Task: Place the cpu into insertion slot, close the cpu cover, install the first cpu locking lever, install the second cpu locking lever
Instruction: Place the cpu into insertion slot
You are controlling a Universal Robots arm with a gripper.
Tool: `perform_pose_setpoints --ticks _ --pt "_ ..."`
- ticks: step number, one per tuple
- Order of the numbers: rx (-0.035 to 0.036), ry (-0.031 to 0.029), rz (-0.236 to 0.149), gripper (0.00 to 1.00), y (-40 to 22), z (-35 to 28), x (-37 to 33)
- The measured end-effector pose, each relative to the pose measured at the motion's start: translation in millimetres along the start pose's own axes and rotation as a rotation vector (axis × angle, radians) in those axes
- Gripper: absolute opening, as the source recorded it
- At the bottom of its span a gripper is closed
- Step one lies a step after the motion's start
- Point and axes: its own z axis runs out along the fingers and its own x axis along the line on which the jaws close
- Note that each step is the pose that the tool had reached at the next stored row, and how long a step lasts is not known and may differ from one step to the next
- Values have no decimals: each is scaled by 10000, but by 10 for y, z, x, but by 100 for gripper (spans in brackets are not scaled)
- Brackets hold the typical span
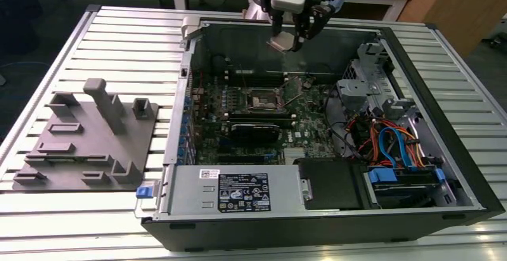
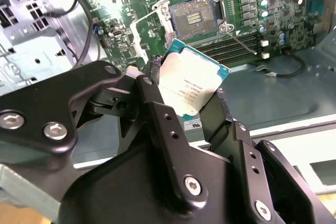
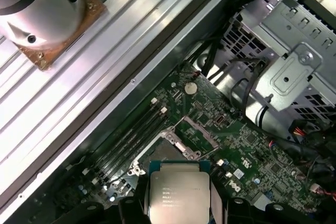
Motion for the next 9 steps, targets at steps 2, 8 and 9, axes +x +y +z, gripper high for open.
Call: perform_pose_setpoints --ticks 2,8,9 --pt "0 -10 146 54 -1 2 0" --pt "-1 -11 159 54 -1 2 1" --pt "-1 -11 160 54 -1 2 1"
